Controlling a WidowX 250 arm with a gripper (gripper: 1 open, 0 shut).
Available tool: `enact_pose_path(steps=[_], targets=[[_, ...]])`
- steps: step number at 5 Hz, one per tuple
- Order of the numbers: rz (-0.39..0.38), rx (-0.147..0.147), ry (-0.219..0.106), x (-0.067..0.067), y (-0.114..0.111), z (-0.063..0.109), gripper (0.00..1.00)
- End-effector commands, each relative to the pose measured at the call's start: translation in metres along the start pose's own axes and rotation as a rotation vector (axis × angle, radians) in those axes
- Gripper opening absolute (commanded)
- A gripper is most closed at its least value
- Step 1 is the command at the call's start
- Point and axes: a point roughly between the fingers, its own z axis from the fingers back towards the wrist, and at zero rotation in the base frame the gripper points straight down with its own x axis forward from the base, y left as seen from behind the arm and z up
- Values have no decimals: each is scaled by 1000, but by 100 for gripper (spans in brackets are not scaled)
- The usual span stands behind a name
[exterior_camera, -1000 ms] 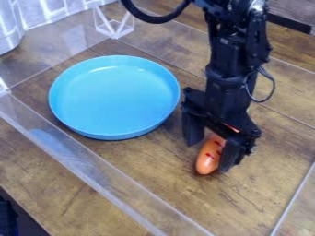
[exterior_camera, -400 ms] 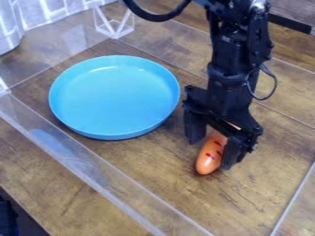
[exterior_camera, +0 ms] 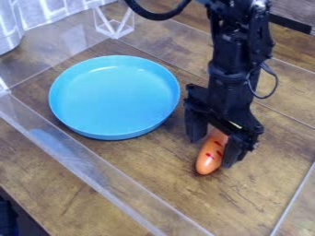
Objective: Put the carrot in the blue tray
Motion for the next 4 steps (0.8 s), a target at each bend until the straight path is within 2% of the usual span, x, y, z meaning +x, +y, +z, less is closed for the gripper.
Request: enact_pose_path(steps=[1, 2, 3, 4], targets=[[6, 2, -59, 13, 1, 10, 100], [10, 3, -44, 14, 1, 0, 100], [9, 3, -33, 15, 1, -5, 0], [8, 15, -43, 15, 4, 7, 0]])
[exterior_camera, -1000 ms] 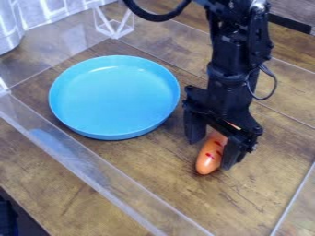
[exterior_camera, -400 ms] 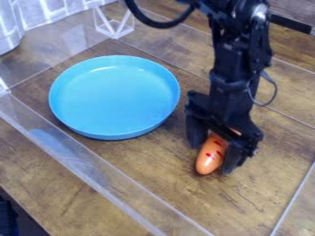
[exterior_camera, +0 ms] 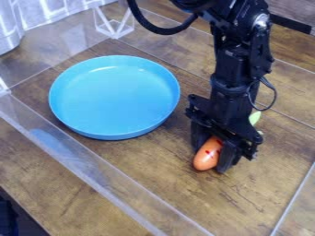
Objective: Put the carrot in the blue tray
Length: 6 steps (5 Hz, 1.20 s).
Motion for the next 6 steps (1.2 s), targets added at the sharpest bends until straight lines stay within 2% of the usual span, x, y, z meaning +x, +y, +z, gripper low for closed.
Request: enact_pose_path(steps=[1, 2, 3, 4, 5, 6], targets=[[8, 19, -106, 13, 6, 43, 0], [14, 35, -128, 13, 10, 61, 0], [77, 69, -192, 18, 34, 103, 0], [154, 109, -230, 10, 68, 139, 0], [160, 112, -231, -17, 69, 144, 0], [154, 112, -223, -40, 72, 133, 0]])
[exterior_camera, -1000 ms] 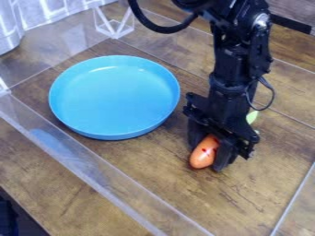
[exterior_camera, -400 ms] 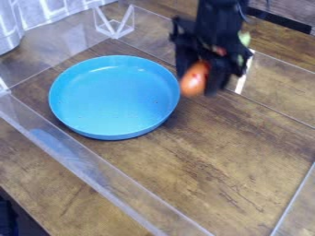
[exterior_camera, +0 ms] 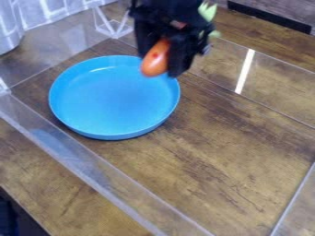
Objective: Put the carrot in the blue tray
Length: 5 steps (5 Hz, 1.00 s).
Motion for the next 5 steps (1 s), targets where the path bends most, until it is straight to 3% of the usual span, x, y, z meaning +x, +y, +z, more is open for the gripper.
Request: enact_pose_path(steps=[1, 3, 5], targets=[[3, 9, -61, -4, -1, 6, 0], [-35, 13, -50, -3, -25, -24, 0], [-77, 22, -43, -11, -54, -58, 0]])
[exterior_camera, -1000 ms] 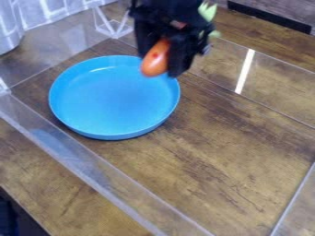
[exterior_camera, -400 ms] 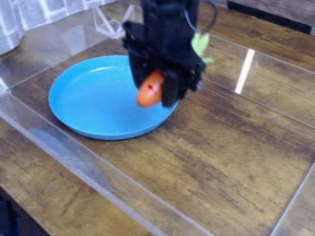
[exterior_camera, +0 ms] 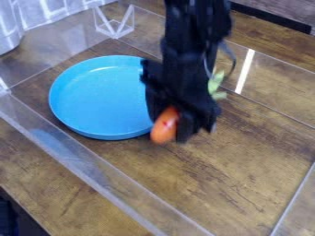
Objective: Put the carrot in the blue tray
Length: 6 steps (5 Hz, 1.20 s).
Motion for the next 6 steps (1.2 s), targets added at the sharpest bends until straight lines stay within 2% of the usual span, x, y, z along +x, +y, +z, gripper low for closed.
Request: enact_pose_path(steps=[1, 2, 3, 5, 6], targets=[[5, 12, -79, 18, 5, 15, 0], [-10, 30, -98, 29, 13, 27, 0], [6, 48, -141, 45, 30, 53, 0], [-4, 68, -117, 30, 29, 17, 0], [-7, 96, -116, 35, 49, 26, 0]])
